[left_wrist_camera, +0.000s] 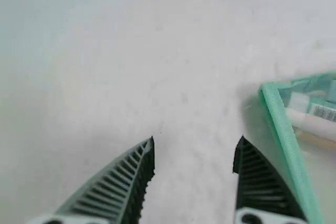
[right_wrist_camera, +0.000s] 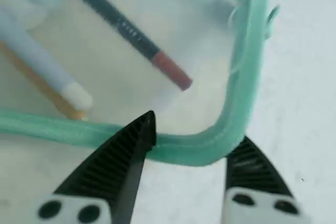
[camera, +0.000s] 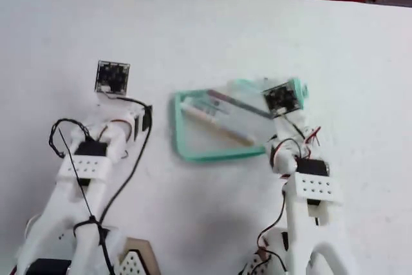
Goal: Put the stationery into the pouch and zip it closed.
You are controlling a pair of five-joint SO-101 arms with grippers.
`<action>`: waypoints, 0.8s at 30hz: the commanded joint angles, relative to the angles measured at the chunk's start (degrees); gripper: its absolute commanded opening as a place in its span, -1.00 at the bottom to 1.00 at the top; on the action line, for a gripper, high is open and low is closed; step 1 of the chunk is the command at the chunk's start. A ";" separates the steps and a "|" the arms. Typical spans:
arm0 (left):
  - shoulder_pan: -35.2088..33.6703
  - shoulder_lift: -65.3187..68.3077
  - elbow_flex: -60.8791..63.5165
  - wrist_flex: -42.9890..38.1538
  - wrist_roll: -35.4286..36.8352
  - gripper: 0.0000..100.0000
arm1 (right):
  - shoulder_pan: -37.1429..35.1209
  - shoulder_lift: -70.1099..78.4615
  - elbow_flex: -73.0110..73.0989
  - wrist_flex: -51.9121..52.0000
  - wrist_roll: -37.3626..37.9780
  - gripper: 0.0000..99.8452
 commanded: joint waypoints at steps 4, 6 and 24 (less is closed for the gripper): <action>0.57 0.13 -0.53 -1.41 0.09 -0.51 | -1.98 -10.33 -4.75 6.99 6.59 -0.38; 0.66 0.13 -0.53 -1.49 0.09 -0.51 | 2.24 -15.43 -7.91 7.52 6.42 -0.40; 0.40 0.13 -0.70 -1.49 0.09 -0.51 | 17.10 23.60 -32.53 3.47 5.63 -0.96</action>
